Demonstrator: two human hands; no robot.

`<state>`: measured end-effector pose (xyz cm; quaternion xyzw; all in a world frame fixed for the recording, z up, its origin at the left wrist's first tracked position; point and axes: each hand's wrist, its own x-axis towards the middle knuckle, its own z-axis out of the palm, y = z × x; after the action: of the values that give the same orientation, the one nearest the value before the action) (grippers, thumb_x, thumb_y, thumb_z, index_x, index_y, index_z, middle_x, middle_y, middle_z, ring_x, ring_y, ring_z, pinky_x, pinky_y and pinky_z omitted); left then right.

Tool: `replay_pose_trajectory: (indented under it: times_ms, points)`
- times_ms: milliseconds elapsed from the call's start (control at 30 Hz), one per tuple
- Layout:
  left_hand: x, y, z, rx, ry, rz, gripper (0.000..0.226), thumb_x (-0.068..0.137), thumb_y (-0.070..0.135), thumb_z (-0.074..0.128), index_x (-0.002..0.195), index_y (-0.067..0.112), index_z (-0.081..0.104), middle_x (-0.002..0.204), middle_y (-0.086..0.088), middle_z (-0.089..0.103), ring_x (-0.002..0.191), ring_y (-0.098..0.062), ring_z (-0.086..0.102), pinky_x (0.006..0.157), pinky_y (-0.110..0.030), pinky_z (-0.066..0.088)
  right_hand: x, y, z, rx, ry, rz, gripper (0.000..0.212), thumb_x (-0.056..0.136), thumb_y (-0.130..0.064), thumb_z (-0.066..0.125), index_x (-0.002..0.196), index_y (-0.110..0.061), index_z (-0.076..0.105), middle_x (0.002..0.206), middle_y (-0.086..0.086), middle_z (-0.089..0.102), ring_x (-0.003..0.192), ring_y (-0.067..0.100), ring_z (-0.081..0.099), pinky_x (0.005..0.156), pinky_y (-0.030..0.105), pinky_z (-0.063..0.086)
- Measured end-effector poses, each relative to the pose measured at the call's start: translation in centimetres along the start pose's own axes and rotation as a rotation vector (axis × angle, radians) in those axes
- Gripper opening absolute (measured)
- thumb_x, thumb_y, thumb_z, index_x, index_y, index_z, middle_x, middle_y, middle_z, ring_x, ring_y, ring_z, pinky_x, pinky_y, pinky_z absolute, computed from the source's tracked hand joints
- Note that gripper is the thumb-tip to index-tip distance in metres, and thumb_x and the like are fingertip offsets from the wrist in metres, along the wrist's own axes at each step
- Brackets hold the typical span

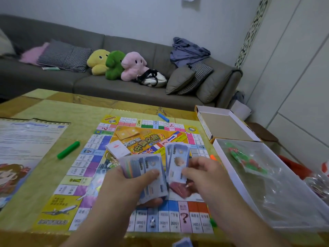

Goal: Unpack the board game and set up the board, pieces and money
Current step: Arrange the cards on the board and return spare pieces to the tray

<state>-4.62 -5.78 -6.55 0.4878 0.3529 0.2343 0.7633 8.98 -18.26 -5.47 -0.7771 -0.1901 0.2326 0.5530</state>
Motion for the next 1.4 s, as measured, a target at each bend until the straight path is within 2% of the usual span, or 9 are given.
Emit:
replay_pose_trajectory:
  times_ms: [167,267,333,667,867,1000,1100,1233,1400]
  points:
    - [7.0,3.8,-1.9,-0.006,0.032,0.100,0.031,0.079,0.004,0.084,0.107,0.002,0.072,0.089,-0.020,0.079,0.076,-0.038,0.078,0.055,-0.043,0.063,13.3,-3.5,3.0,-0.133,0.083,-0.036,0.017,0.095,-0.001,0.066,0.104,-0.014,0.058,0.092,0.015,0.071,0.063,0.022,0.066,0.053,0.032,0.055]
    - [12.2,6.0,-2.2,-0.025,0.045,0.116,0.027,0.082,0.002,0.082,0.106,0.000,0.071,0.087,-0.021,0.078,0.071,-0.040,0.077,0.052,-0.041,0.062,22.8,-4.0,6.2,-0.336,0.147,-0.181,0.031,0.089,-0.002,0.068,0.093,-0.026,0.049,0.097,0.009,0.070,0.083,0.028,0.073,0.062,0.044,0.062]
    - [16.2,7.0,-2.4,-0.023,0.051,0.119,0.026,0.083,0.002,0.081,0.105,0.000,0.069,0.087,-0.022,0.078,0.071,-0.039,0.078,0.053,-0.040,0.063,28.9,-3.8,8.7,-0.429,0.183,-0.258,0.025,0.088,-0.003,0.069,0.083,-0.024,0.055,0.090,0.005,0.071,0.085,0.030,0.073,0.072,0.052,0.063]
    - [24.3,6.1,-4.2,-0.067,0.066,0.043,0.027,0.083,0.005,0.082,0.105,-0.002,0.070,0.092,-0.022,0.078,0.074,-0.038,0.078,0.056,-0.041,0.064,41.9,-1.2,15.4,-0.849,0.169,-0.400,0.015,0.093,-0.003,0.066,0.089,-0.014,0.075,0.096,0.008,0.074,0.090,0.027,0.067,0.068,0.032,0.049]
    - [23.7,5.3,-5.2,-0.074,0.084,0.036,0.028,0.083,0.005,0.082,0.108,0.000,0.069,0.091,-0.020,0.079,0.073,-0.035,0.078,0.059,-0.046,0.065,37.6,-3.3,15.2,-1.073,0.234,-0.439,0.019,0.097,-0.018,0.060,0.113,-0.014,0.072,0.124,0.010,0.055,0.114,0.028,0.054,0.093,0.044,0.055]
    - [19.8,6.1,-5.2,-0.097,0.027,0.068,0.031,0.083,0.005,0.081,0.111,0.001,0.069,0.091,-0.018,0.079,0.077,-0.035,0.079,0.056,-0.040,0.064,28.2,-7.3,12.6,-0.292,-0.159,-0.298,0.014,0.088,-0.008,0.060,0.093,-0.012,0.073,0.081,0.000,0.066,0.077,0.019,0.060,0.064,0.038,0.050]
    - [14.5,6.6,-4.3,-0.111,-0.080,0.107,0.028,0.083,0.006,0.079,0.110,0.001,0.072,0.092,-0.020,0.079,0.080,-0.035,0.079,0.055,-0.037,0.064,17.9,-7.8,9.3,-0.030,-0.467,-0.258,0.025,0.085,-0.023,0.074,0.103,-0.006,0.069,0.079,0.005,0.065,0.069,0.019,0.060,0.055,0.033,0.047]
    - [6.5,5.4,-3.0,-0.112,-0.204,0.083,0.025,0.080,0.016,0.078,0.104,0.009,0.079,0.095,-0.019,0.079,0.078,-0.032,0.079,0.054,-0.034,0.063,7.6,-6.3,6.7,-0.107,-0.323,-0.313,0.036,0.079,-0.042,0.089,0.098,-0.016,0.072,0.093,0.011,0.077,0.078,0.036,0.074,0.070,0.050,0.061]
    - [-1.3,2.8,-2.6,-0.188,-0.243,-0.055,0.023,0.095,0.016,0.069,0.109,0.000,0.075,0.102,-0.026,0.077,0.089,-0.041,0.077,0.066,-0.049,0.066,-0.9,-3.0,3.8,-0.105,-0.199,-0.222,0.009,0.089,-0.025,0.084,0.095,-0.026,0.077,0.092,-0.002,0.079,0.087,0.017,0.078,0.079,0.049,0.065]
